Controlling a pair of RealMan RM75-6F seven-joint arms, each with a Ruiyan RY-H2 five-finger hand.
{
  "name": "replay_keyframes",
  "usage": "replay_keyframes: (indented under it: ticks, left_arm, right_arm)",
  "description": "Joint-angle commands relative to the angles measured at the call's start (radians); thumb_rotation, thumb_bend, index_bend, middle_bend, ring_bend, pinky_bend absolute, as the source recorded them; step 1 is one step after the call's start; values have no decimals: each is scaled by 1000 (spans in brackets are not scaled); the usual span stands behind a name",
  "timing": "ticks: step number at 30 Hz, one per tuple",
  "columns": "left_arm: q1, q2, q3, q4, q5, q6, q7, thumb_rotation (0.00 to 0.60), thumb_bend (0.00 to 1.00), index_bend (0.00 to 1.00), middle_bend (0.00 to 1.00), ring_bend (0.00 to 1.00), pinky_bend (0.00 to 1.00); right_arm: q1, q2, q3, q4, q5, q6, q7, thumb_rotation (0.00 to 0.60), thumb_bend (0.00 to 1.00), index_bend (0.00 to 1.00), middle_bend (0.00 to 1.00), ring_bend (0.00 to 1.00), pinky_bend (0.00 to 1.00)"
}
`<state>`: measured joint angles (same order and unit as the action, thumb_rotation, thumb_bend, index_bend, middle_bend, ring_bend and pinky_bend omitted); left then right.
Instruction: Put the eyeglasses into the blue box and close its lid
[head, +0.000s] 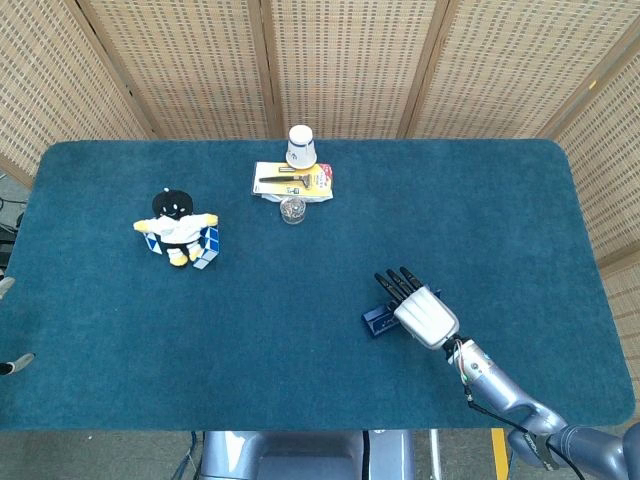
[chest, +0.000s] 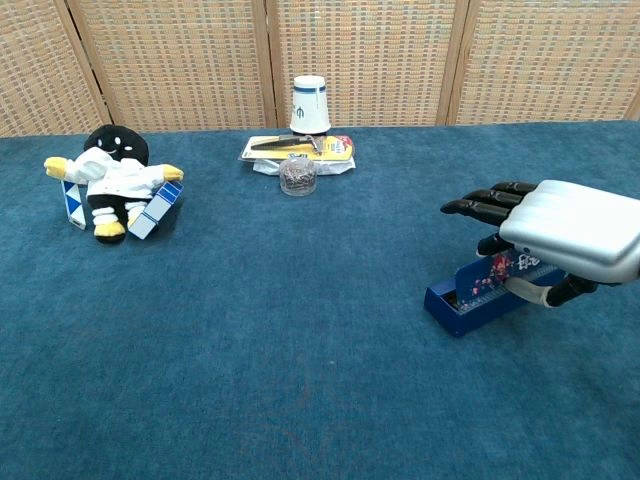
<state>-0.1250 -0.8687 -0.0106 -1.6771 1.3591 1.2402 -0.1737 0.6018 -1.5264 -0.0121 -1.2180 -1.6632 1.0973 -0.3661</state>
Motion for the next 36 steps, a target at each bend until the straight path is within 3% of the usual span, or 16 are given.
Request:
replay_keyframes:
  ticks: [1, 2, 5, 14, 17, 21, 24, 28, 36]
  left_arm:
    - [0, 0, 0, 0, -1, 1, 1, 600, 0, 0, 0, 0, 0]
    - [0, 0, 0, -1, -1, 1, 1, 600, 0, 0, 0, 0, 0]
    - [1, 0, 0, -1, -1, 1, 0, 600, 0, 0, 0, 0, 0]
    - [3, 0, 1, -1, 4, 5, -3, 600, 0, 0, 0, 0, 0]
    - [2, 0, 1, 2, 0, 2, -5, 600, 0, 0, 0, 0, 0]
    - [-1, -1, -1, 4, -4, -5, -4, 600, 0, 0, 0, 0, 0]
    - [-1, -1, 0, 3, -1, -3, -3, 600, 0, 0, 0, 0, 0]
    - [1, 0, 0, 2, 0, 1, -4, 600, 0, 0, 0, 0, 0]
    - [1, -1, 0, 4, -1, -1, -6, 600, 0, 0, 0, 0, 0]
  right_arm:
    - [4, -3, 1, 2, 7, -9, -4, 600, 395, 239, 6, 0, 101]
    - [4, -4, 4, 2, 11, -10, -4, 600, 367, 153, 1, 0, 101]
    - [2, -9, 14, 4, 20, -2, -6, 600, 337, 23, 0, 0, 101]
    - [-8, -48, 52, 40, 41, 52, -1, 600, 258, 0, 0, 0, 100]
    - [-3, -17, 68, -21, 54, 57, 49, 600, 260, 0, 0, 0, 101]
    - [51, 196, 62, -282, 112, -121, 91, 600, 260, 0, 0, 0, 74]
    - [99, 309, 64, -401, 177, -257, 74, 600, 260, 0, 0, 0, 60]
    - [142, 343, 48, -410, 210, -362, 31, 600, 260, 0, 0, 0, 59]
    - [154, 287, 25, -331, 225, -394, -10, 600, 260, 0, 0, 0, 59]
